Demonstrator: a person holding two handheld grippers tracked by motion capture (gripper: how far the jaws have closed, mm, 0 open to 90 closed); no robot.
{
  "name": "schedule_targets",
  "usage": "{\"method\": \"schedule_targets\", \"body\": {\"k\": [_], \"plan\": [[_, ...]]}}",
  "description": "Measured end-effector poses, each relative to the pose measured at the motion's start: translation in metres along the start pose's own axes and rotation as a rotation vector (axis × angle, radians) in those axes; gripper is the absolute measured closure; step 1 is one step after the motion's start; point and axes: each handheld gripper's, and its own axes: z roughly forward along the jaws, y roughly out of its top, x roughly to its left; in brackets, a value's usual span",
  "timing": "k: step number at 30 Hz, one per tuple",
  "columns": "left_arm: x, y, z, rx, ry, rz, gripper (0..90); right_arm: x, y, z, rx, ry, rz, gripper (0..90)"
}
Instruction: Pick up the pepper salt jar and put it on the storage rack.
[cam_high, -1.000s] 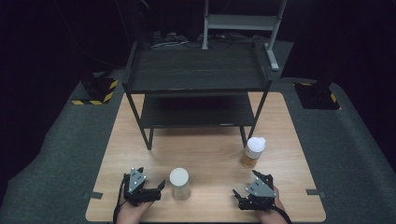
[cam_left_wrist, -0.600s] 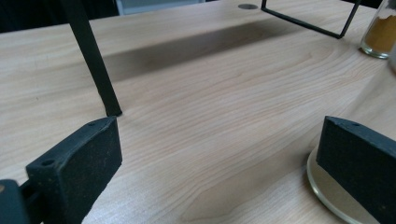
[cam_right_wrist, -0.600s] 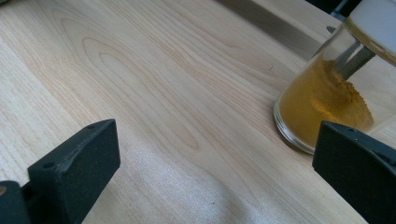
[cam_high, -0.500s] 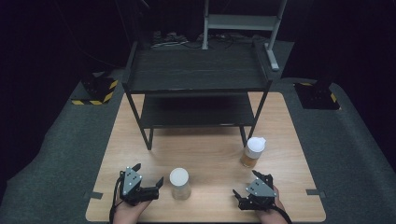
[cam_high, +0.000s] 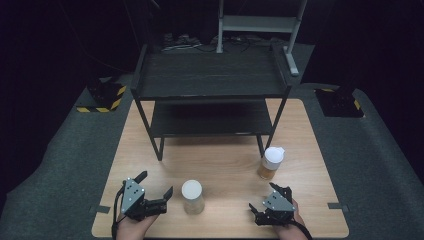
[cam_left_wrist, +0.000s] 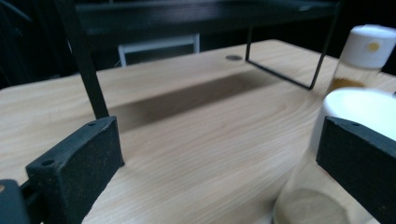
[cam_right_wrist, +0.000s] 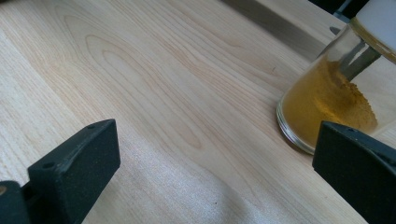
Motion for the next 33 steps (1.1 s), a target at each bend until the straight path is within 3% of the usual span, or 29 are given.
{"method": "schedule_targets", "body": {"k": [9,22,33], "plan": [[-0.006,0.01,-0.01,-0.053,-0.038,0.042,0.4,0.0,0.0,0.0,-0.003,0.002,-0.005,0.2],[-0.013,0.011,-0.011,-0.075,-0.059,0.048,0.4,0.0,0.0,0.0,-0.004,0.003,-0.007,0.2],[-0.021,0.012,-0.007,-0.085,-0.112,0.046,0.3,-0.001,0.0,0.0,-0.001,0.006,-0.004,0.2]]}}
